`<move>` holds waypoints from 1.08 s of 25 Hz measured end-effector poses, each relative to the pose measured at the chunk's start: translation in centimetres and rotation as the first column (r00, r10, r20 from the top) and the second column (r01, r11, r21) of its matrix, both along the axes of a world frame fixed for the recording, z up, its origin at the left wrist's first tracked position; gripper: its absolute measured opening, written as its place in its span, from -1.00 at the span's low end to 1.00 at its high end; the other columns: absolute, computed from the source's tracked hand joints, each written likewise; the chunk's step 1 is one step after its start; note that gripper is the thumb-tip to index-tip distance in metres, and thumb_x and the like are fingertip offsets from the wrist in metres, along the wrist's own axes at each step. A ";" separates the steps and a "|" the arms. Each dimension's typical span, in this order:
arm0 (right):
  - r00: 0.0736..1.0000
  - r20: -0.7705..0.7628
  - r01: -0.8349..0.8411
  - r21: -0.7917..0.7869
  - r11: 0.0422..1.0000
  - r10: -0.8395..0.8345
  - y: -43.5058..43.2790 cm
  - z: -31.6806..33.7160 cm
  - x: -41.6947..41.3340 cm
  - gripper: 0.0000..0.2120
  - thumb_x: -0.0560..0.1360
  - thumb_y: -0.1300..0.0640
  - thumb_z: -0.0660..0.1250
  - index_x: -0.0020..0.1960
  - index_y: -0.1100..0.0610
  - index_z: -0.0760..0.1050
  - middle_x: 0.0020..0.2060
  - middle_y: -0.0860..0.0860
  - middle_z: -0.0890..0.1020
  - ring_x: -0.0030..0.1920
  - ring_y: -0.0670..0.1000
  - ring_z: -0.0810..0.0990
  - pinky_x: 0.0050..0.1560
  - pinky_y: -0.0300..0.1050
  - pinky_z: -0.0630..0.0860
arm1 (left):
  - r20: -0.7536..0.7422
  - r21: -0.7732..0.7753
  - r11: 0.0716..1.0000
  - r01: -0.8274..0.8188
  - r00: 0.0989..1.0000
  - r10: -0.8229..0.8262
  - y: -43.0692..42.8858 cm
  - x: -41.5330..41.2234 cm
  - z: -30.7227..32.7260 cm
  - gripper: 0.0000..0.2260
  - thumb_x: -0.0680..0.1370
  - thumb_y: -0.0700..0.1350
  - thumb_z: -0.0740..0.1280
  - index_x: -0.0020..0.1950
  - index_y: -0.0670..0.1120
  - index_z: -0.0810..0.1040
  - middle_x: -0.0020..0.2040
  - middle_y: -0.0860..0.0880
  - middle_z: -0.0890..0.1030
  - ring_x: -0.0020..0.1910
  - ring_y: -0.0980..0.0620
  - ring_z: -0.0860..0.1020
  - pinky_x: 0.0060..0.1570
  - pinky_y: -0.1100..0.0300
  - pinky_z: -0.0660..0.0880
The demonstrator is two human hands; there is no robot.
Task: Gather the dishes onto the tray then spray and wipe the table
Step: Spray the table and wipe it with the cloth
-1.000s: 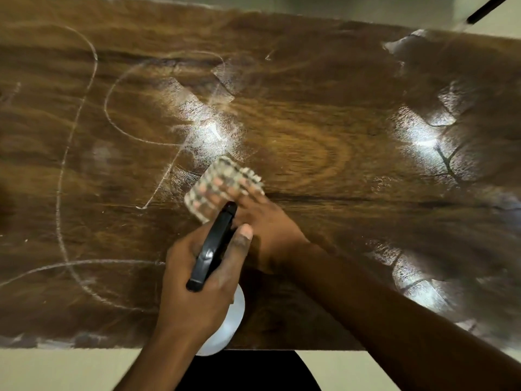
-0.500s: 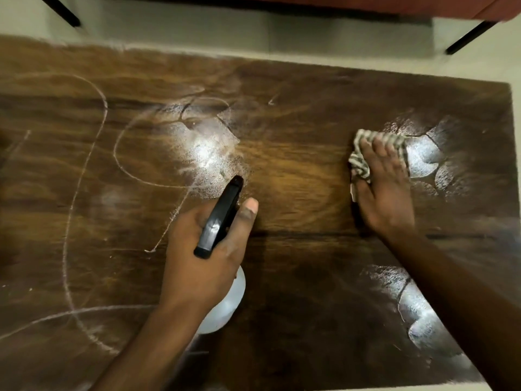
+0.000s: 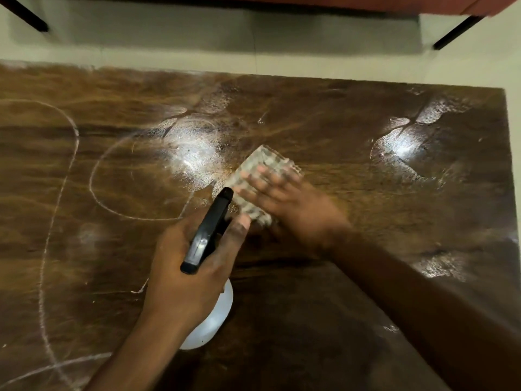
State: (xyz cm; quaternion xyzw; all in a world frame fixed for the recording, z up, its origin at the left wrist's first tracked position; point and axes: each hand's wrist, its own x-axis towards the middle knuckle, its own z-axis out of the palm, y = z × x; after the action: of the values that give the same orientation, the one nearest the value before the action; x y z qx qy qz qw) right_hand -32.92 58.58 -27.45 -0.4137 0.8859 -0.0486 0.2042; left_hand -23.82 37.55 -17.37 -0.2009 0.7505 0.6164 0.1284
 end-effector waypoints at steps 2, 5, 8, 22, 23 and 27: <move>0.975 -0.016 0.222 0.004 0.975 -0.222 3.2 -0.4 -4.4 -0.31 0.64 -0.19 -0.01 0.75 -0.10 -0.01 0.75 -0.03 0.02 0.75 0.07 -0.08 0.73 0.21 -0.07 | 0.027 0.001 1.000 -0.004 1.000 0.004 -0.5 -0.3 -0.4 -0.60 0.60 0.07 0.50 -0.17 -0.27 0.62 -0.50 -0.25 0.42 -0.53 -0.24 0.43 -0.40 -0.15 0.43; 0.703 -0.055 0.705 -0.077 0.705 -0.709 7.3 0.2 -9.9 -0.29 0.62 -0.18 0.04 0.75 -0.08 0.09 0.75 0.03 0.07 0.75 0.14 -0.02 0.71 0.23 -0.03 | 0.025 -0.009 1.000 0.002 1.000 -0.001 -1.3 -0.7 -0.4 -0.65 0.60 0.11 0.50 -0.16 -0.16 0.65 -0.46 -0.26 0.48 -0.53 -0.24 0.43 -0.43 -0.14 0.42; 0.226 -0.003 0.970 -0.087 0.226 -0.974 4.0 0.6 -12.6 -0.35 0.70 -0.05 0.13 0.75 -0.02 0.08 0.76 0.05 0.04 0.75 0.16 -0.05 0.72 0.23 -0.10 | 0.022 0.020 1.000 -0.024 0.999 0.023 -2.0 -0.9 -0.7 -0.66 0.60 0.08 0.50 -0.14 -0.19 0.62 -0.37 -0.36 0.53 -0.52 -0.26 0.41 -0.43 -0.12 0.39; 0.951 -0.030 0.307 -0.052 0.950 -0.308 1.6 0.2 -10.6 -0.33 0.69 -0.15 0.07 0.76 -0.08 0.02 0.75 0.00 0.05 0.75 0.08 -0.07 0.73 0.20 -0.06 | -0.025 0.022 0.999 -0.025 0.999 0.025 -3.2 -2.2 -1.1 -0.62 0.57 0.14 0.46 -0.14 -0.18 0.58 -0.26 -0.39 0.58 -0.55 -0.20 0.42 -0.49 -0.05 0.41; 0.857 -0.017 0.513 -0.081 0.855 -0.516 2.2 0.4 -11.9 -0.34 0.69 -0.15 0.06 0.76 -0.08 0.03 0.76 0.01 0.05 0.75 0.10 -0.07 0.72 0.23 -0.04 | -0.024 0.022 0.999 -0.030 0.999 0.030 -3.4 -1.9 -1.2 -0.61 0.56 0.16 0.45 -0.13 -0.19 0.58 -0.24 -0.39 0.58 -0.53 -0.21 0.43 -0.46 -0.05 0.41; 0.594 -0.013 0.799 -0.107 0.592 -0.804 -3.0 0.4 -11.2 -0.32 0.69 -0.11 0.07 0.77 -0.03 -0.02 0.76 0.03 -0.01 0.75 0.15 -0.10 0.72 0.24 -0.13 | -0.014 0.044 0.998 -0.052 0.999 0.053 -3.5 -1.4 -0.9 -0.56 0.57 0.17 0.46 -0.12 -0.23 0.59 -0.26 -0.38 0.57 -0.52 -0.22 0.43 -0.46 -0.01 0.40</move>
State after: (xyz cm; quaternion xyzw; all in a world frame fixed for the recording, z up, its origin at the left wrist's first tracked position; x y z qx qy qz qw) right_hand -44.15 55.62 -27.09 0.0187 0.9798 -0.1624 0.1151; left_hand -25.19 34.03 -18.32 -0.2130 0.7322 0.6373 0.1110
